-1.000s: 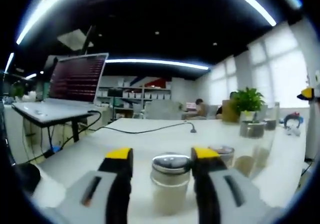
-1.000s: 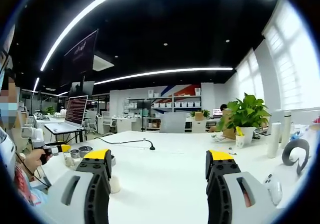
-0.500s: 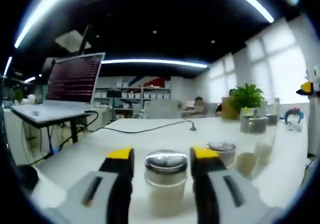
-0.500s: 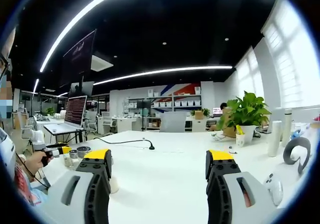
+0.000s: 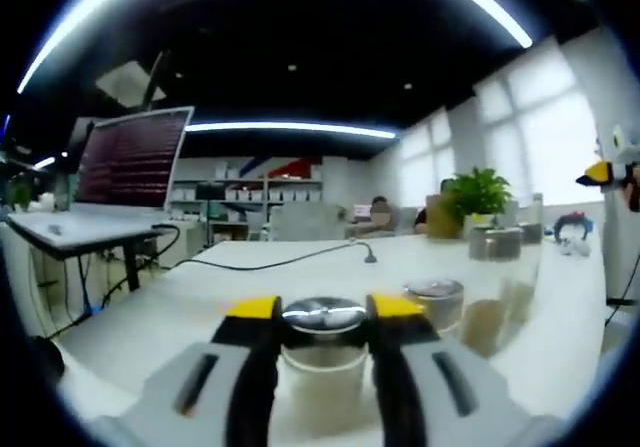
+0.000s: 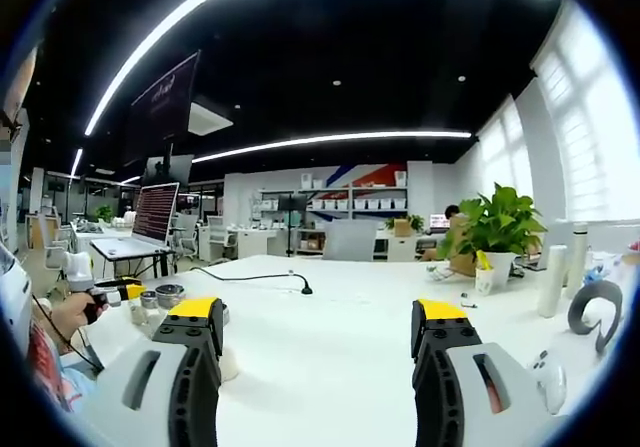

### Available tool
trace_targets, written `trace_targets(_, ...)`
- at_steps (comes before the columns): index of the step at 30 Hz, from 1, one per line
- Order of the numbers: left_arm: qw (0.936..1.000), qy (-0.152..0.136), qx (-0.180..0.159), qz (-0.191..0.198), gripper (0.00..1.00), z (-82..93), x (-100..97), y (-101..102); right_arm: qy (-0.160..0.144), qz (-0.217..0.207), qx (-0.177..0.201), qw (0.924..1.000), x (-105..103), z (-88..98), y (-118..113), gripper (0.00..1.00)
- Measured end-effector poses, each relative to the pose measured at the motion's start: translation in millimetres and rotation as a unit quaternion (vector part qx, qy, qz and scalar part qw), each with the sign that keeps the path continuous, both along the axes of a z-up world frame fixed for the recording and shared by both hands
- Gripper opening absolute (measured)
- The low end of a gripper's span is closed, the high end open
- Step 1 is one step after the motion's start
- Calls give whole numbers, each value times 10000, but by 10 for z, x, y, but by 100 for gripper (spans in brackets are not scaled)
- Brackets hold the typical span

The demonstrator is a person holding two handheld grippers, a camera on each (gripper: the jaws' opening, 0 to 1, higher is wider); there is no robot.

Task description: Rotate the seasoning bottle until the label or dispensing opening points toward the visible target arrow and the bottle remains upright within the marked orientation range

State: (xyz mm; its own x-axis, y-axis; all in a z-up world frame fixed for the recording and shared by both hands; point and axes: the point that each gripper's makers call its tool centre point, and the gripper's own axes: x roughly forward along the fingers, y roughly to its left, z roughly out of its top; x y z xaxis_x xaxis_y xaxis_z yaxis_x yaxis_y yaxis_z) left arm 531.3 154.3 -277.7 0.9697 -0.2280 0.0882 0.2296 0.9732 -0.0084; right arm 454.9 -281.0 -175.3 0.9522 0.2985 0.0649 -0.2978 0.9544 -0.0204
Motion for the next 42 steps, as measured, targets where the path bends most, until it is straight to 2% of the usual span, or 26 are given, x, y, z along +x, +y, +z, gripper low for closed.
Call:
trace_targets(14, 9979, -123, -76, -636, 35, -8, 21, -9, -109, -61, -49, 9999, -98, 50, -13, 79)
trace_targets(17, 9969, -73, -63, -784, 35, -12, 29, -16, -112, -54, -61, 9999, -95, 49, -14, 79)
trace_targets(19, 9946, -24, -57, -1034, 35, -17, 31, -46, -86, -42, -67, 9999, -86, 34, -15, 79)
trace_targets(23, 9928, -27, -43, -1194, 35, -25, 27, -49, -43, -75, -30, 10000, -83, 9, -42, 79)
trace_targets(25, 9888, -59, 39, -1491, 35, -25, 22, -98, -57, -84, -41, 9999, -94, 16, -52, 79)
trace_targets(26, 9877, -55, -86, -1560, 35, -23, 29, -89, -78, -93, -43, 9999, -98, 25, -56, 79)
trace_targets(28, 9845, -67, -90, -1748, 35, -28, 33, -92, -95, -105, -55, 9999, -101, 32, -56, 79)
trace_targets(42, 9687, -106, -145, -2474, 35, -25, 30, -159, -37, -63, -36, 10000, -89, 9, -43, 79)
